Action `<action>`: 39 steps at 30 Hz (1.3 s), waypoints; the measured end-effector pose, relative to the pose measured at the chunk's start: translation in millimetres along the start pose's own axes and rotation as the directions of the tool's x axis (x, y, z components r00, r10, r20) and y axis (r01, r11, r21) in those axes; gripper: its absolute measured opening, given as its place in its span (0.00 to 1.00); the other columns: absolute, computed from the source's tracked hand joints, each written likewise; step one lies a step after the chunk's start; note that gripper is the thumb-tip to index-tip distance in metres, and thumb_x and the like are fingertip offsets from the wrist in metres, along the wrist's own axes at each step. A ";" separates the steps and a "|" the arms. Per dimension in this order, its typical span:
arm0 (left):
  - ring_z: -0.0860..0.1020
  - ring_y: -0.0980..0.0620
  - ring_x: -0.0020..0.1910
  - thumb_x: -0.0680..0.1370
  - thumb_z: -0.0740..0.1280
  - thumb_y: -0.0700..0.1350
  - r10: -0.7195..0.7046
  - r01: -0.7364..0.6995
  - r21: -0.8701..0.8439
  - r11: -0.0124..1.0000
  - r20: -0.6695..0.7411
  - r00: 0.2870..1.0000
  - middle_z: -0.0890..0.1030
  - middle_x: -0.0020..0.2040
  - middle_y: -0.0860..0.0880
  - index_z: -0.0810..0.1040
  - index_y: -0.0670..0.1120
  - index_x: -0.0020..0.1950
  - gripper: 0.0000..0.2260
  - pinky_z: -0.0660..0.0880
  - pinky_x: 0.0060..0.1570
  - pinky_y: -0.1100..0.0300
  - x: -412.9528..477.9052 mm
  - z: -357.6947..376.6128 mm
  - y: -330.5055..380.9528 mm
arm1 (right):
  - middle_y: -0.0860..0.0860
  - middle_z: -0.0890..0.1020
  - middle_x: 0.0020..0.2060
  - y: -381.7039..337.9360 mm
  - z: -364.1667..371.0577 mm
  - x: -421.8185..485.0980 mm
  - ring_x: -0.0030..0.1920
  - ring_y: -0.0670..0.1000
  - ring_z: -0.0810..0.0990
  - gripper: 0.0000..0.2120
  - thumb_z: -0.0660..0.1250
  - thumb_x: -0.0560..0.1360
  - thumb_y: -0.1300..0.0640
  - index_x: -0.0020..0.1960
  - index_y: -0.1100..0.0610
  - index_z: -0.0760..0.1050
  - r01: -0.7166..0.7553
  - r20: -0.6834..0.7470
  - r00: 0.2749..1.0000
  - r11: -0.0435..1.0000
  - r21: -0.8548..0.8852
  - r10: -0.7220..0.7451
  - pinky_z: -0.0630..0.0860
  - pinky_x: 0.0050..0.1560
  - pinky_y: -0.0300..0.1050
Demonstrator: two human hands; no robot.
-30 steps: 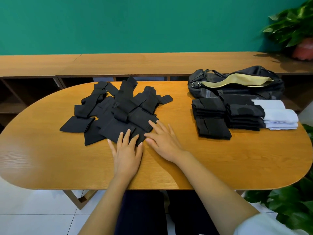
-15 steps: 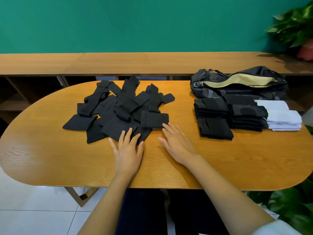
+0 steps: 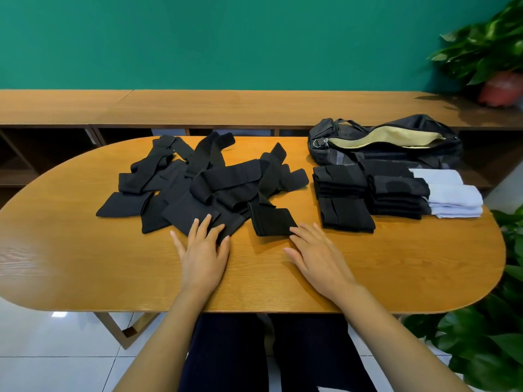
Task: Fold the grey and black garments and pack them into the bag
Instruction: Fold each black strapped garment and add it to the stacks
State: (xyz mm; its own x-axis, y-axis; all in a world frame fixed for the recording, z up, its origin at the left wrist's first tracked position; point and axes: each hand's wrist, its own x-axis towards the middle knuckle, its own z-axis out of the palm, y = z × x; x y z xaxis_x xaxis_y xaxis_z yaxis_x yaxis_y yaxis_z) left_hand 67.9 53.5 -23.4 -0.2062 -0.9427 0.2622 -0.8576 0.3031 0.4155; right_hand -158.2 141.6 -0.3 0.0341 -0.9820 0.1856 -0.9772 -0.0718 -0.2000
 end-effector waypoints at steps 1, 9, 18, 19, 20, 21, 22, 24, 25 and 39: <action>0.52 0.50 0.78 0.82 0.58 0.55 -0.003 0.003 0.003 1.000 0.004 1.000 0.62 0.77 0.50 0.73 0.51 0.70 0.19 0.31 0.72 0.40 0.3 -0.1 -0.2 | 0.49 0.69 0.72 -0.5 -0.8 2.9 0.76 0.47 0.59 0.30 0.44 0.79 0.40 0.70 0.54 0.72 0.010 0.004 1.000 1.000 0.011 -0.010 0.41 0.74 0.40; 0.74 0.49 0.61 0.79 0.65 0.48 0.145 -0.146 0.019 0.989 -0.290 0.946 0.81 0.56 0.51 0.84 0.49 0.53 0.08 0.48 0.75 0.43 31.9 -28.0 9.6 | 0.47 0.79 0.55 -4.4 -11.1 66.7 0.59 0.48 0.73 0.11 0.61 0.80 0.48 0.56 0.52 0.78 0.004 -0.205 0.979 0.997 0.077 0.012 0.67 0.65 0.43; 0.53 0.46 0.78 0.84 0.53 0.50 0.385 -0.436 0.395 0.808 0.206 0.900 0.60 0.78 0.49 0.65 0.53 0.75 0.19 0.32 0.71 0.39 119.5 -20.0 32.0 | 0.48 0.82 0.50 -18.7 1.7 146.2 0.60 0.53 0.73 0.23 0.62 0.78 0.40 0.68 0.50 0.67 -0.439 0.026 0.893 0.857 0.268 0.449 0.71 0.57 0.50; 0.48 0.45 0.79 0.85 0.49 0.52 0.370 -0.462 0.459 0.759 0.279 0.886 0.53 0.80 0.49 0.58 0.54 0.78 0.20 0.32 0.70 0.37 122.9 -15.2 28.9 | 0.48 0.82 0.48 -18.1 7.0 150.4 0.57 0.53 0.75 0.22 0.65 0.77 0.43 0.68 0.50 0.67 -0.449 0.059 0.883 0.805 0.387 0.465 0.72 0.58 0.52; 0.45 0.45 0.79 0.85 0.46 0.53 0.349 -0.475 0.495 0.727 0.329 0.877 0.49 0.80 0.50 0.53 0.55 0.79 0.22 0.32 0.70 0.36 124.9 -11.0 25.1 | 0.49 0.81 0.46 -17.6 10.7 152.9 0.54 0.52 0.77 0.21 0.68 0.76 0.46 0.66 0.50 0.68 -0.446 0.077 0.876 0.741 0.502 0.476 0.74 0.57 0.52; 0.45 0.45 0.79 0.85 0.45 0.53 0.329 -0.476 0.505 0.720 0.356 0.875 0.48 0.80 0.51 0.49 0.56 0.80 0.22 0.32 0.70 0.35 126.0 -7.8 20.6 | 0.50 0.80 0.45 -17.4 13.1 154.3 0.51 0.52 0.78 0.20 0.70 0.76 0.49 0.63 0.50 0.68 -0.432 0.084 0.874 0.684 0.588 0.479 0.75 0.54 0.51; 0.46 0.46 0.79 0.85 0.44 0.54 0.314 -0.473 0.497 0.727 0.371 0.874 0.48 0.80 0.52 0.47 0.56 0.79 0.22 0.32 0.70 0.34 126.6 -5.5 16.0 | 0.50 0.79 0.45 -17.4 13.8 154.7 0.49 0.51 0.78 0.17 0.71 0.75 0.52 0.60 0.50 0.69 -0.412 0.084 0.877 0.648 0.640 0.473 0.75 0.51 0.47; 0.48 0.47 0.79 0.84 0.43 0.55 0.292 -0.457 0.462 0.760 0.385 0.875 0.50 0.80 0.54 0.47 0.58 0.79 0.22 0.32 0.70 0.34 126.7 -4.0 8.5 | 0.49 0.77 0.43 -17.5 12.8 153.7 0.45 0.48 0.76 0.13 0.72 0.75 0.55 0.55 0.51 0.70 -0.370 0.069 0.891 0.633 0.680 0.448 0.72 0.46 0.42; 0.49 0.48 0.79 0.84 0.43 0.55 0.280 -0.441 0.441 0.781 0.384 0.880 0.51 0.80 0.55 0.48 0.59 0.79 0.22 0.32 0.70 0.34 126.5 -3.2 6.6 | 0.48 0.77 0.42 -16.9 11.2 152.0 0.43 0.47 0.75 0.11 0.71 0.75 0.56 0.53 0.51 0.71 -0.351 0.054 0.899 0.642 0.682 0.434 0.71 0.44 0.40; 0.51 0.45 0.78 0.84 0.43 0.57 0.069 -0.262 0.549 0.793 0.347 0.935 0.53 0.80 0.53 0.52 0.57 0.79 0.23 0.31 0.68 0.33 140.6 -6.0 -1.9 | 0.48 0.83 0.45 33.8 -55.8 96.1 0.48 0.46 0.79 0.07 0.70 0.76 0.60 0.49 0.50 0.85 -0.364 0.132 0.898 0.540 0.759 0.419 0.75 0.47 0.37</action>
State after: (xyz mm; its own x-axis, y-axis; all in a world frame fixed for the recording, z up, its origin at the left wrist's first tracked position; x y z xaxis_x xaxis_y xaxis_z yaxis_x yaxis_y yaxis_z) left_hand 43.4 -78.8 17.9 -0.4153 -0.9093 -0.0279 -0.8853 0.4110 -0.2176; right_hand -199.7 54.5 64.5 -0.3510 -0.9353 -0.0443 -0.3807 0.1857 -0.9059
